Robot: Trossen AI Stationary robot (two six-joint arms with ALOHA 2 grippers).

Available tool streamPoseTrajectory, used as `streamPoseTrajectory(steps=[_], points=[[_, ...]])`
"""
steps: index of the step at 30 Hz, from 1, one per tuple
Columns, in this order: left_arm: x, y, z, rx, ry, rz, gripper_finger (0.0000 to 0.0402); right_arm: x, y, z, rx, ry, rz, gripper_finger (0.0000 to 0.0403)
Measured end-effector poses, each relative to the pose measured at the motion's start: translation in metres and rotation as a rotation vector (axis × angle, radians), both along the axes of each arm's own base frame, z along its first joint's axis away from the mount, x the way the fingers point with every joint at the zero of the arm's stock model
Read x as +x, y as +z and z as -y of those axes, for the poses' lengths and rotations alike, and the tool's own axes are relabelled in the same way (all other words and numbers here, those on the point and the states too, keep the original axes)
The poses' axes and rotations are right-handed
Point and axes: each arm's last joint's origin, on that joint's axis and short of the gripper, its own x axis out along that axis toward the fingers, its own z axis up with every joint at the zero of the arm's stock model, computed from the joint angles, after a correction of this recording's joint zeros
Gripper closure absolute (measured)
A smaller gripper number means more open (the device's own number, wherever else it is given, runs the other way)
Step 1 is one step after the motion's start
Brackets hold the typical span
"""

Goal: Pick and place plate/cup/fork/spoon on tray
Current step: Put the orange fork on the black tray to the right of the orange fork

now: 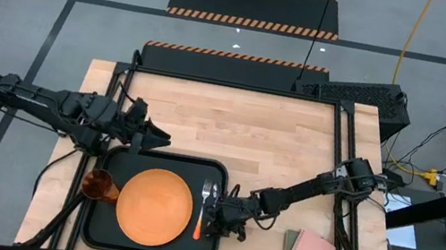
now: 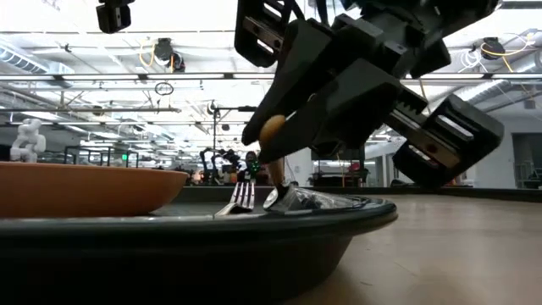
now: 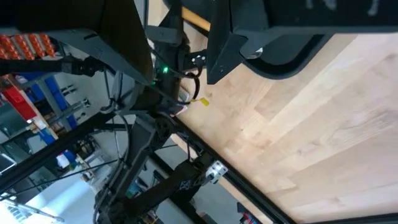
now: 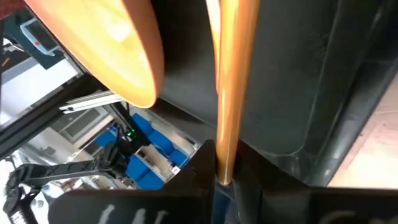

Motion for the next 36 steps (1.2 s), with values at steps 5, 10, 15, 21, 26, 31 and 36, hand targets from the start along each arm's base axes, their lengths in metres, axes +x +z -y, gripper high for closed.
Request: streamPoseTrajectory(steps=[5,10,15,21,26,31,36], points=[[-0.001,-0.003,0.000,0.005,0.000,-0.029,0.0250,0.002,0.000,0.005,0.002,-0.010,-0.004,0.0383],[-0.001,-0.003,0.000,0.005,0.000,-0.032,0.0250,0.001,0.000,0.004,0.011,-0.016,-0.010,0.0383],[-0.001,-0.003,0.000,0.005,0.000,-0.032,0.0250,0.004,-0.007,-0.005,0.014,-0.003,-0.022,0.0383],[-0.001,-0.003,0.000,0.017,-0.003,-0.034,0.0250,0.026,-0.008,-0.019,0.013,0.022,0.030,0.0383],[-0.001,-0.004,0.000,0.021,-0.011,-0.042,0.0250,0.033,-0.010,-0.022,0.009,0.023,0.036,0.0383],[-0.001,-0.004,0.001,0.019,-0.032,-0.048,0.0250,0.032,-0.011,-0.020,-0.022,0.032,0.032,0.0383],[-0.001,-0.005,0.001,0.019,-0.036,-0.051,0.0250,0.034,-0.008,-0.017,-0.043,0.019,0.053,0.0383]])
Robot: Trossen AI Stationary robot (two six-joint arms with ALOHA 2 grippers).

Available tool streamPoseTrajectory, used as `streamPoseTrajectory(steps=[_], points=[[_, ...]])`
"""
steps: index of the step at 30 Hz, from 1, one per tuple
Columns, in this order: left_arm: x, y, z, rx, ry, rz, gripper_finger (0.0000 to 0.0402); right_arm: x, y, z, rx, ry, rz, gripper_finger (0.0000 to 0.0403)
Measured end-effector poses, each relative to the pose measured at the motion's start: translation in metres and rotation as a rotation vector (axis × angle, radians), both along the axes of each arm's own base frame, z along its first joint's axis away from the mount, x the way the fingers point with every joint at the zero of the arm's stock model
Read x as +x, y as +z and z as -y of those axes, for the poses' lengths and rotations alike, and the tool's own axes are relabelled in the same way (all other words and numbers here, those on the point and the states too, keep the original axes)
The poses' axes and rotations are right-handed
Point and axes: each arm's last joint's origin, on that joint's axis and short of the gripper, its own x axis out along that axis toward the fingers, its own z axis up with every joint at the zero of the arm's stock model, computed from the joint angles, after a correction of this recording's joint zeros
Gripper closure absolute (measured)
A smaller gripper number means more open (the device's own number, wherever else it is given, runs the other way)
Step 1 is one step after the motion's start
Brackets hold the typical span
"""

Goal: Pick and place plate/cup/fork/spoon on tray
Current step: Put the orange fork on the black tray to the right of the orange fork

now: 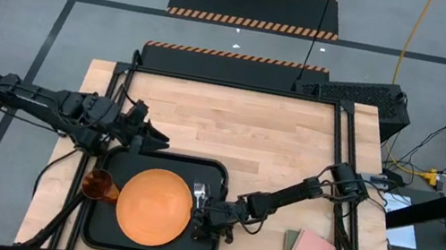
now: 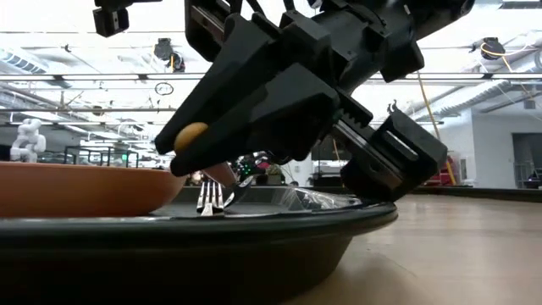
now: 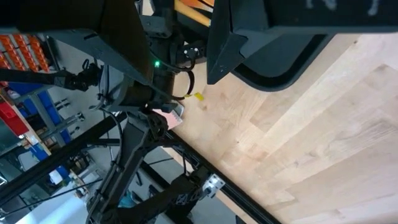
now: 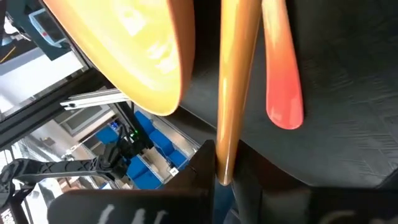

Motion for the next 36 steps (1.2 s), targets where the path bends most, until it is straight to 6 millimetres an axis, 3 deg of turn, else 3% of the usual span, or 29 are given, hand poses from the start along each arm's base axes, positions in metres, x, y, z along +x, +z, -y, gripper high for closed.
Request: streamPoseTrajectory(steps=[22,36], points=[[0.000,0.000,0.000,-0.014,0.002,-0.005,0.0250,-0.006,-0.002,0.004,-0.050,0.013,-0.071,0.0383],[0.000,0.000,0.000,-0.031,0.001,0.002,0.0250,-0.018,0.012,0.007,-0.103,0.083,-0.087,0.0383]])
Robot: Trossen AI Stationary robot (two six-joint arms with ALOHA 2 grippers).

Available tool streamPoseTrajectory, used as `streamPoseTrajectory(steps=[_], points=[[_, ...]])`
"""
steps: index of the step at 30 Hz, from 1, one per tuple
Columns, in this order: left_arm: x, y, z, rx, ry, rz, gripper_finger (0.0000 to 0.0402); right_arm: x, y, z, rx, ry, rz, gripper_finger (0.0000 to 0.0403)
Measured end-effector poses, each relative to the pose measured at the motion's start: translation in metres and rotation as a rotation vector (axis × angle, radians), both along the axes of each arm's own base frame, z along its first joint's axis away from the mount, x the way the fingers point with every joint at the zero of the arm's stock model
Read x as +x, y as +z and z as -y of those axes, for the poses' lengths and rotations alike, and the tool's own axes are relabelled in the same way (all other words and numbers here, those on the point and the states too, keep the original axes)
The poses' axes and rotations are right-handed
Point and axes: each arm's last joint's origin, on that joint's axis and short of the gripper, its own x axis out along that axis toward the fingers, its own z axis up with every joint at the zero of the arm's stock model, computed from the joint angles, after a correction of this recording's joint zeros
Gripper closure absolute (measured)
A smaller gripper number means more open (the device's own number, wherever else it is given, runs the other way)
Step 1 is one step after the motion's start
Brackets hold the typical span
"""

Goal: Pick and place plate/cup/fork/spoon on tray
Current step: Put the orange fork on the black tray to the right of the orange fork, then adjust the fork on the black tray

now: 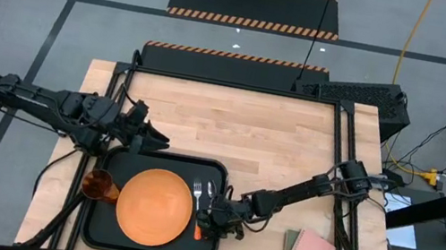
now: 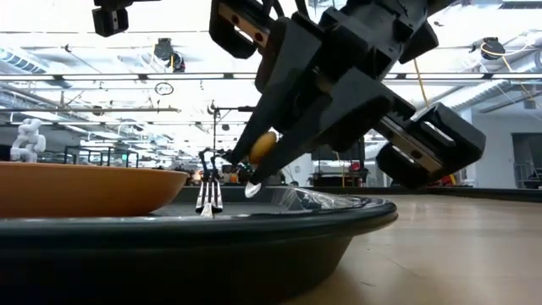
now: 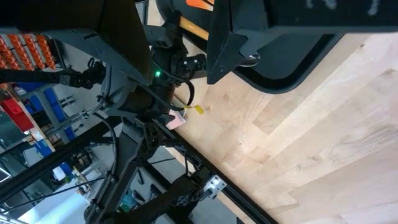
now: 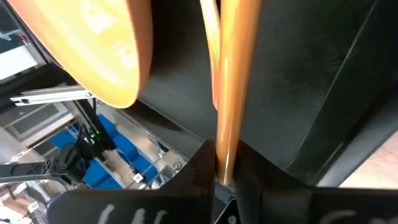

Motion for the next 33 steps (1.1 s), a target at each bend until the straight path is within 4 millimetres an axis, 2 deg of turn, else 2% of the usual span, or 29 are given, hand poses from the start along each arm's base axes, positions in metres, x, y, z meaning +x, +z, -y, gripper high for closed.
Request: streamPoseTrajectory(steps=[7,19,26,33], points=[[0.000,0.000,0.000,-0.029,0.021,0.000,0.0250,-0.005,-0.012,0.004,-0.027,-0.003,-0.038,0.0378],[0.000,0.000,0.000,-0.045,0.027,0.000,0.0250,-0.008,-0.017,0.006,-0.020,-0.039,-0.057,0.0317],[0.000,0.000,0.000,-0.045,0.027,0.000,0.0250,-0.008,-0.013,0.004,0.024,-0.037,-0.072,0.0272],[0.000,0.000,0.000,-0.040,0.025,0.000,0.0250,-0.014,0.003,0.005,0.040,-0.031,-0.088,0.0236]])
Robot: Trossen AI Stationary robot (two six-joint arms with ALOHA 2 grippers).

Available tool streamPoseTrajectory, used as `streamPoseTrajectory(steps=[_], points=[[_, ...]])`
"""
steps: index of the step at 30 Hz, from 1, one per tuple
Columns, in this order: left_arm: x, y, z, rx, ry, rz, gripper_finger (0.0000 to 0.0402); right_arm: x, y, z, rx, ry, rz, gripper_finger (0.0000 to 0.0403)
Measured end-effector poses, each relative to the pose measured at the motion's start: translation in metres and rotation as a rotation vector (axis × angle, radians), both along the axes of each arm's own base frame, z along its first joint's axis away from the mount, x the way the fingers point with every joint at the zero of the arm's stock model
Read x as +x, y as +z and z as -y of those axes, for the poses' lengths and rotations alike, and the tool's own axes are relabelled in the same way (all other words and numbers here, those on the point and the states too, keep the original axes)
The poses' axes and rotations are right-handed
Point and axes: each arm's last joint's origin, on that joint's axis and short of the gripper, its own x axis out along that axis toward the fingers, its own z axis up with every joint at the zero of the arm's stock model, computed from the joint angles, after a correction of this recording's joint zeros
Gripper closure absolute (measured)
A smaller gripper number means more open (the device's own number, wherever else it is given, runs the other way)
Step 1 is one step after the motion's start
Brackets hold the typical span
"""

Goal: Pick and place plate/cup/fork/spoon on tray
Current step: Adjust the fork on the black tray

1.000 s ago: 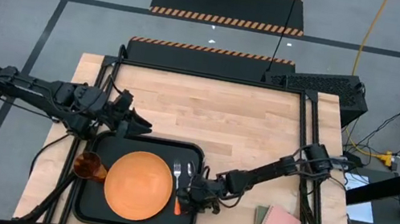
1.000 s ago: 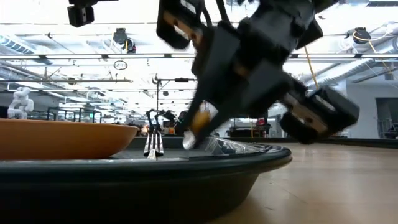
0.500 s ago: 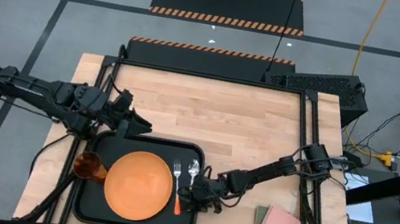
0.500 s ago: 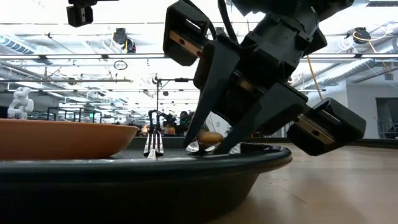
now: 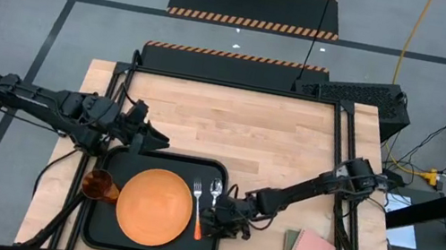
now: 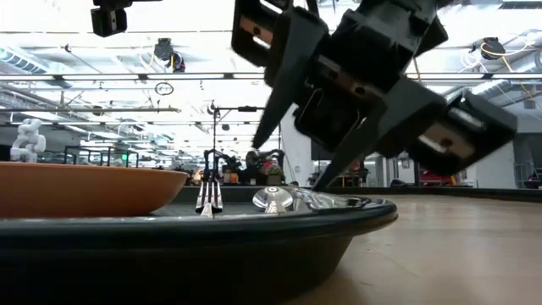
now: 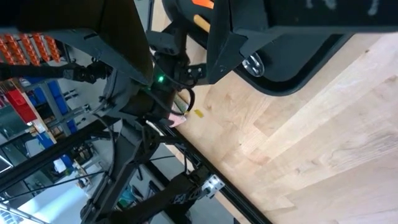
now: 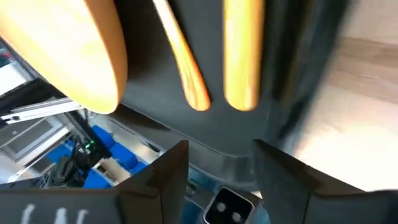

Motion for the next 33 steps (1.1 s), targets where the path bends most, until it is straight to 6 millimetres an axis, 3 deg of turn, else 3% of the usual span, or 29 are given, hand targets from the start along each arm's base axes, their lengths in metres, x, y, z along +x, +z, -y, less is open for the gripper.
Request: streamPoseTrajectory(steps=[8,16,21,29,33], points=[[0.000,0.000,0.000,0.001,-0.001,-0.001,0.0250,-0.010,0.038,0.010,-0.065,-0.087,0.045,0.0232],[0.000,0.000,0.000,0.015,-0.006,-0.001,0.0250,0.012,0.066,0.027,-0.169,-0.128,0.143,0.0234],[0.000,-0.001,0.000,0.004,-0.020,-0.007,0.0250,0.026,0.061,0.020,-0.211,-0.094,0.118,0.0260],[-0.002,-0.004,0.001,0.018,-0.065,-0.043,0.0250,0.032,0.030,-0.005,-0.215,-0.055,0.048,0.0312],[-0.002,-0.004,0.002,0.018,-0.082,-0.041,0.0250,0.037,0.027,0.008,-0.247,-0.088,0.046,0.0330]])
